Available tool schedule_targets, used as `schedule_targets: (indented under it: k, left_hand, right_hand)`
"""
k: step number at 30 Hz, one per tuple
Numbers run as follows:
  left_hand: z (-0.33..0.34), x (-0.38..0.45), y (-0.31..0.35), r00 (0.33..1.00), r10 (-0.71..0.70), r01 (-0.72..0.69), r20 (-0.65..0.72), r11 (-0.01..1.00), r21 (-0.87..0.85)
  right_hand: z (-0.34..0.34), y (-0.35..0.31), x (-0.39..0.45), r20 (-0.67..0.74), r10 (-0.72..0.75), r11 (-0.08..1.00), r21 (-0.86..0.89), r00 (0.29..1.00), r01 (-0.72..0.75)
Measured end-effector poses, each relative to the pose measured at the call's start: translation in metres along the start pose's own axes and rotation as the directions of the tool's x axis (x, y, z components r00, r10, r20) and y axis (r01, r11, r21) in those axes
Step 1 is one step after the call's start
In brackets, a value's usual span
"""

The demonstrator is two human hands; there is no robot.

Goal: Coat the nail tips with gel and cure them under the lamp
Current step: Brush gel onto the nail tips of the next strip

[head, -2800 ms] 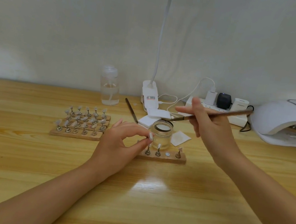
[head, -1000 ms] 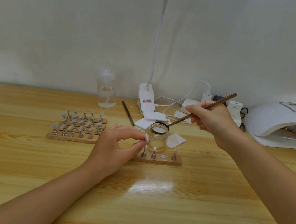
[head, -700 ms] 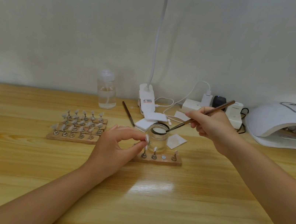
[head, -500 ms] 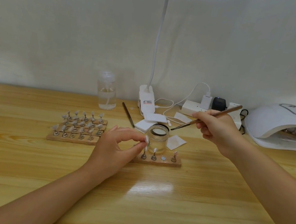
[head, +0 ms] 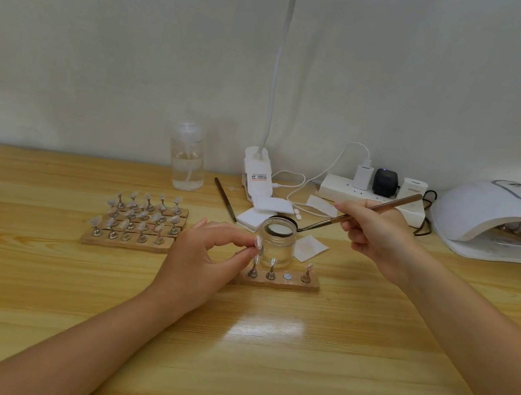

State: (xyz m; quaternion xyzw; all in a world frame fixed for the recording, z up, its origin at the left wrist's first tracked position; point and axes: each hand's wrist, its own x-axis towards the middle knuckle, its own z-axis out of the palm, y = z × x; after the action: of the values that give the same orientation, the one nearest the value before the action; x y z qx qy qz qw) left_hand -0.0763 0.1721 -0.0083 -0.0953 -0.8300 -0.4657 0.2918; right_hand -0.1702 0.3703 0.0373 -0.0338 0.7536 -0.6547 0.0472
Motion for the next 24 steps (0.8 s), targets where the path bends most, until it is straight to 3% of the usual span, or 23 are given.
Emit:
schedule_targets:
  k: [4, 9, 12, 17, 24]
  left_hand:
    - [0.000, 0.000, 0.000, 1.000, 0.005, -0.005, -0.003, 1.000, 0.000]
    - [0.001, 0.000, 0.001, 1.000, -0.014, 0.014, -0.019, 1.000, 0.000]
    - [0.000, 0.000, 0.002, 1.000, -0.014, 0.014, -0.016, 1.000, -0.005]
    - [0.000, 0.000, 0.002, 1.000, -0.011, 0.010, -0.013, 1.000, -0.015]
    - [-0.001, -0.001, 0.002, 0.999, 0.037, -0.037, -0.002, 0.999, 0.005]
  right_hand:
    - [-0.004, -0.002, -0.007, -0.019, -0.034, 0.997, 0.071, 0.999, 0.035]
    - [0.011, -0.004, -0.024, 0.087, -0.098, 0.966, 0.250, 0.991, 0.074]
    - [0.025, 0.001, -0.034, 0.125, -0.216, 0.946, 0.272, 0.968, 0.176]
    - [0.039, 0.014, -0.047, 0.043, -0.460, 0.881, 0.142, 0.887, 0.450]
    - [0.040, 0.023, -0.056, 0.015, -0.615, 0.789, -0.014, 0.789, 0.615]
